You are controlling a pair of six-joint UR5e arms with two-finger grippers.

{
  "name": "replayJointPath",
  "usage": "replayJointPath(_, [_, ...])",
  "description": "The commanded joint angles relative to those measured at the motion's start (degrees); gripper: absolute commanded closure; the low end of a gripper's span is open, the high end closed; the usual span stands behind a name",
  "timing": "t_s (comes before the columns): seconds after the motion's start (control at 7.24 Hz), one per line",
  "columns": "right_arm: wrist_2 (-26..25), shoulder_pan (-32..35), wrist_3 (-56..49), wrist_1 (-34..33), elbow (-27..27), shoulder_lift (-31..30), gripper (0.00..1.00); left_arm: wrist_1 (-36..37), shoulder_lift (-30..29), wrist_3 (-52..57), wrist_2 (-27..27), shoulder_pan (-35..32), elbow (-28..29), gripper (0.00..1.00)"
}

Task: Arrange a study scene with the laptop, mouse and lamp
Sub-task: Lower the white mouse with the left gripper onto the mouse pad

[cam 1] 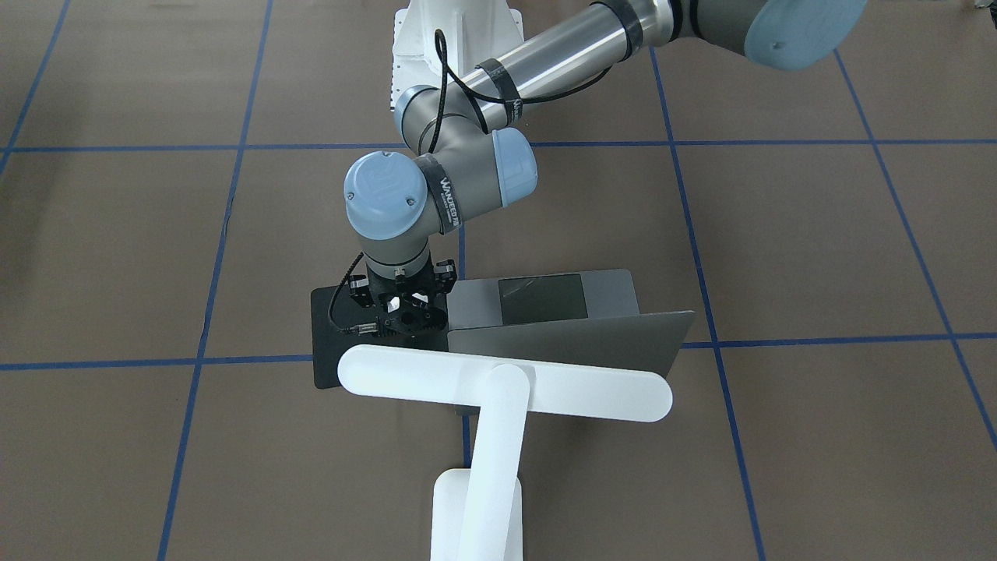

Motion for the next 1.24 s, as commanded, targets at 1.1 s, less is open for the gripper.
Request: replayJointPath(1.1, [-0.9,0.0,0.6,0.9,-1.4,-0.2,0.00,1.1,9.8,2.1,-6.2,-2.6,-17.0,0.00])
